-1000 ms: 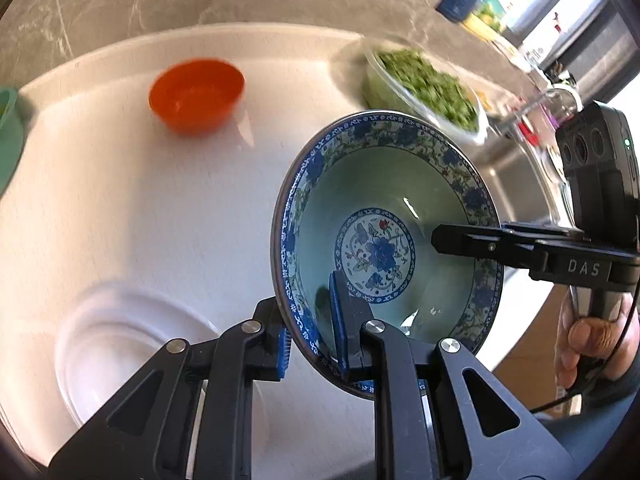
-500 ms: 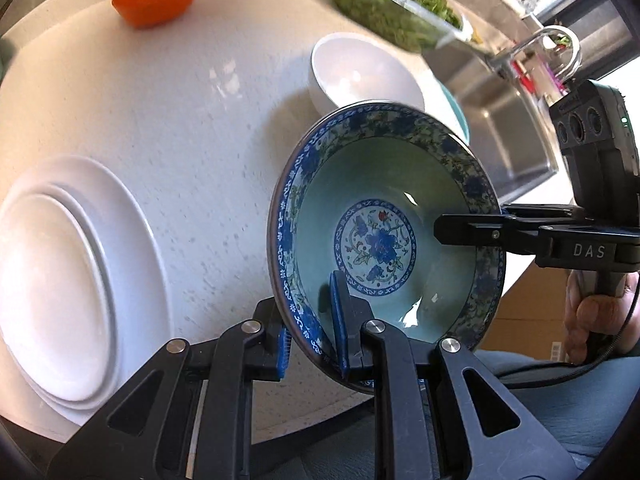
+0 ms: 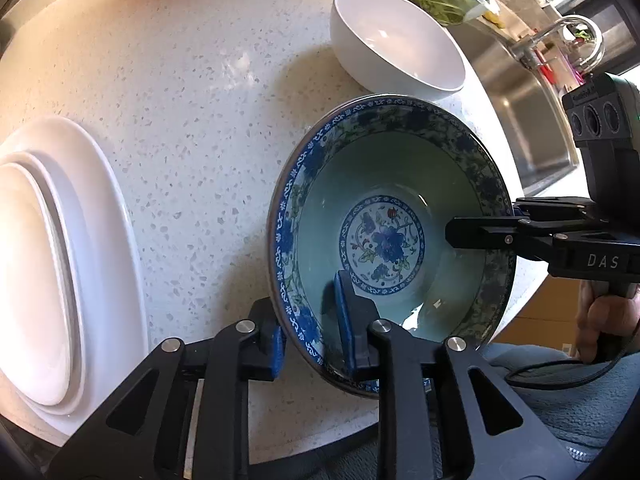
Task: Organize plates and bowls
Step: 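Lift the patterned bowl, carry it beside the plate stack, release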
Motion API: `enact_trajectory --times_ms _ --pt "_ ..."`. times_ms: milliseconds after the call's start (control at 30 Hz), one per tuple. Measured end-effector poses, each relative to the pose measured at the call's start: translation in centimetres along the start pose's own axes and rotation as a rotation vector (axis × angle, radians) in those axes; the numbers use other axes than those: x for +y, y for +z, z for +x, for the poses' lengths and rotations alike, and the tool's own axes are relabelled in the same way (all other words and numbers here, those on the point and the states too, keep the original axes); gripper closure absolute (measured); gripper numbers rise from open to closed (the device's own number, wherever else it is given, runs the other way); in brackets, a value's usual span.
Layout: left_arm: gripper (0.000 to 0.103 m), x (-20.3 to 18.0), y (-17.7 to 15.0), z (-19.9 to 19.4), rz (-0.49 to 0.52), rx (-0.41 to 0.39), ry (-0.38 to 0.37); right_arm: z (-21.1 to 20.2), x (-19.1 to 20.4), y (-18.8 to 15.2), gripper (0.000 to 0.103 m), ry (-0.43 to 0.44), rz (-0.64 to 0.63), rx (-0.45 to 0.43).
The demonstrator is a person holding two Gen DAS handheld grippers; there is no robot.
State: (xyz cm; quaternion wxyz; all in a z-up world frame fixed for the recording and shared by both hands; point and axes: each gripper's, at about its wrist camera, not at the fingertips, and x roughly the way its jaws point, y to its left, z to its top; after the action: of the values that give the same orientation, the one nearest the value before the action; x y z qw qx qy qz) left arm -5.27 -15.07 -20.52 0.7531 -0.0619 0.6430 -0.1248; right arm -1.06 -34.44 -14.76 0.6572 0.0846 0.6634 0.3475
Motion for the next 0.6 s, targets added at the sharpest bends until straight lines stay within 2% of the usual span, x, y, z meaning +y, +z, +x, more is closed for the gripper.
enact_trajectory --times_ms 167,233,267,333,367,600 --pt "0.082 0.2 0.4 -0.2 -0.015 -0.006 0.006 0.2 -0.3 0.1 0.077 0.016 -0.001 0.009" --pt "0.076 0.3 1.0 -0.1 -0.031 -0.01 0.008 0.2 -0.4 0.0 0.071 0.025 -0.001 0.011" --pt "0.071 0.4 1.2 -0.1 -0.041 -0.013 0.01 0.0 -0.6 0.0 0.069 0.026 -0.002 0.006" --pt "0.034 0.4 1.3 -0.4 -0.055 -0.026 -0.003 -0.4 -1.0 0.0 0.056 0.027 0.0 -0.003" --pt "0.029 0.6 1.3 -0.8 -0.064 -0.04 -0.004 -0.5 -1.2 -0.1 0.054 0.028 0.003 -0.007" --pt "0.028 1.8 1.5 -4.0 -0.114 -0.094 -0.021 -1.6 -1.6 -0.1 0.048 0.05 0.014 -0.027"
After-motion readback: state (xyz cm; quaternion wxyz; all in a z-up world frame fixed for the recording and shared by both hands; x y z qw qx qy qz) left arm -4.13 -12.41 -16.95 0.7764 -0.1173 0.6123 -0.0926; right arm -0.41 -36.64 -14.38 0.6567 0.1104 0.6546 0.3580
